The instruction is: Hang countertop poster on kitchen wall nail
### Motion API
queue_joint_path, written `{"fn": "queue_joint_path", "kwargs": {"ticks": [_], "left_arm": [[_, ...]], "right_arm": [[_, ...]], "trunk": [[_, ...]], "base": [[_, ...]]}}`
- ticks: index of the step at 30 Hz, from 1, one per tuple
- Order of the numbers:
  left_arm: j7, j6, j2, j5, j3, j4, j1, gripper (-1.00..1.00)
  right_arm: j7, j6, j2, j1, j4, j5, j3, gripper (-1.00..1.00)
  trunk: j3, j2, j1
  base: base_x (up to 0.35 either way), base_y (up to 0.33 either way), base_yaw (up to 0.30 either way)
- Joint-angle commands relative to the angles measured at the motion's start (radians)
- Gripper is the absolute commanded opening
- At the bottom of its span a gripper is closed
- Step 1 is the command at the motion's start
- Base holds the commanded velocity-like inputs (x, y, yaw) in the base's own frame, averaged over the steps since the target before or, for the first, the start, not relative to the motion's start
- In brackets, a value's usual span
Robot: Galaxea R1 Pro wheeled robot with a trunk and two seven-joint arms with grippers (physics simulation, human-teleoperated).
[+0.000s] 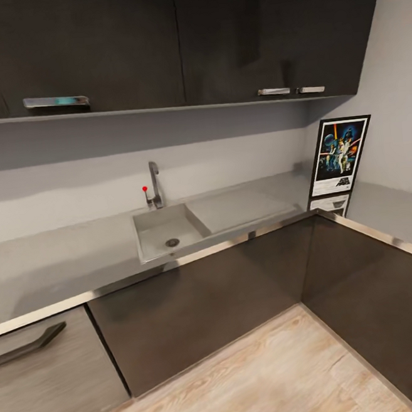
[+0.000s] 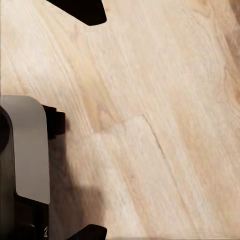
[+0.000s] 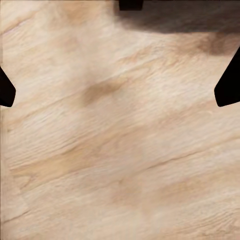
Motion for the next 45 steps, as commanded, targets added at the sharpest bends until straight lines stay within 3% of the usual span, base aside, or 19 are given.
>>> {"fn": "queue_joint_path", "kwargs": {"ticks": [1, 9, 36, 45], "left_arm": [[0.0, 0.0, 0.0, -0.001, 0.001, -0.002, 0.001, 1.0], [0.0, 0.0, 0.001, 0.0, 0.001, -0.001, 0.001, 1.0], [0.0, -0.002, 0.001, 0.0, 0.001, 0.0, 0.001, 1.0], [0.0, -0.002, 0.002, -0.001, 0.001, -0.001, 0.001, 1.0]], "right_arm": [[0.0, -0.003, 0.0, -0.001, 0.001, 0.001, 0.0, 1.0], [0.0, -0.003, 0.0, -0.001, 0.001, 0.0, 0.0, 1.0], [-0.001, -0.003, 0.0, -0.001, 0.001, 0.001, 0.0, 1.0], [-0.002, -0.004, 0.0, -0.001, 0.001, 0.002, 0.0, 1.0]], "trunk": [[-0.001, 0.0, 0.001], [-0.001, 0.0, 0.001], [0.007, 0.0, 0.001], [0.007, 0.0, 0.001]], "base": [[0.341, 0.011, -0.299], [0.299, 0.002, -0.3], [0.014, 0.0, -0.26], [0.255, 0.139, -0.235]]}}
